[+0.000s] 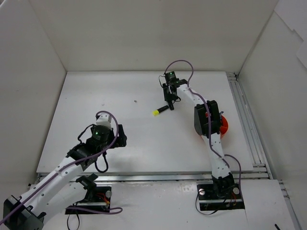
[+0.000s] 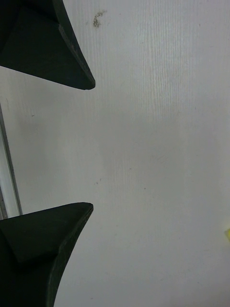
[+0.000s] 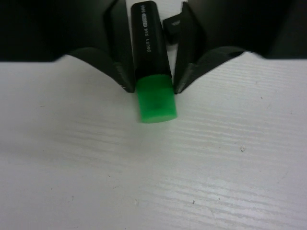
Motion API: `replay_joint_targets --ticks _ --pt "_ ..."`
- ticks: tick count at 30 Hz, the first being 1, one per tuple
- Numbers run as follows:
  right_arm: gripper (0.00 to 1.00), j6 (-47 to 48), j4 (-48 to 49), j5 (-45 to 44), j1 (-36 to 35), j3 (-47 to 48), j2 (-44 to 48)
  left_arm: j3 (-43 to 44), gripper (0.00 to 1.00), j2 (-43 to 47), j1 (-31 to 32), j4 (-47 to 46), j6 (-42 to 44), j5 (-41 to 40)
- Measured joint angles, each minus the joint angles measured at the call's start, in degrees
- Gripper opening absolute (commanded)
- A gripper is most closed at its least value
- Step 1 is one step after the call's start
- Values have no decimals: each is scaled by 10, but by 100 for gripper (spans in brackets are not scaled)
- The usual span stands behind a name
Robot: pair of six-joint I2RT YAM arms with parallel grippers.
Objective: Sort the stationery into containers
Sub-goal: Pick up the pen from the center of the board, then place the pen in the storage box.
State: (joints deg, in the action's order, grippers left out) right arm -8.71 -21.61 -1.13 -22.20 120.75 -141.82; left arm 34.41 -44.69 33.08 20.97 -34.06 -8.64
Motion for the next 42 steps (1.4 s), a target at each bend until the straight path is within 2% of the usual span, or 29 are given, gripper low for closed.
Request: replay_joint_targets --ticks 4,8,13,17,23,28,32,37,42 --pt "5 10 4 1 -2 -21 14 1 100 -17 -1 -1 0 1" --pt "0 36 9 1 -13 -52 35 2 100 -20 -1 -2 0 6" --pt "0 57 68 1 -39 -148 110 6 100 -8 -1 -2 2 9" --pt "0 58 150 4 -57 -247 216 6 100 13 -3 2 2 9" --pt "0 52 299 -21 -51 -465 497 6 100 50 -6 8 3 10" --pt "0 40 349 -85 24 -585 717 5 100 58 -9 2 8 25" --pt "0 28 349 -142 121 -676 834 4 100 46 -10 -15 12 44" --pt "0 3 329 -165 205 -763 898 4 100 29 -12 -30 20 62" --pt "0 -32 320 -169 266 -795 876 4 100 21 -12 -37 24 70"
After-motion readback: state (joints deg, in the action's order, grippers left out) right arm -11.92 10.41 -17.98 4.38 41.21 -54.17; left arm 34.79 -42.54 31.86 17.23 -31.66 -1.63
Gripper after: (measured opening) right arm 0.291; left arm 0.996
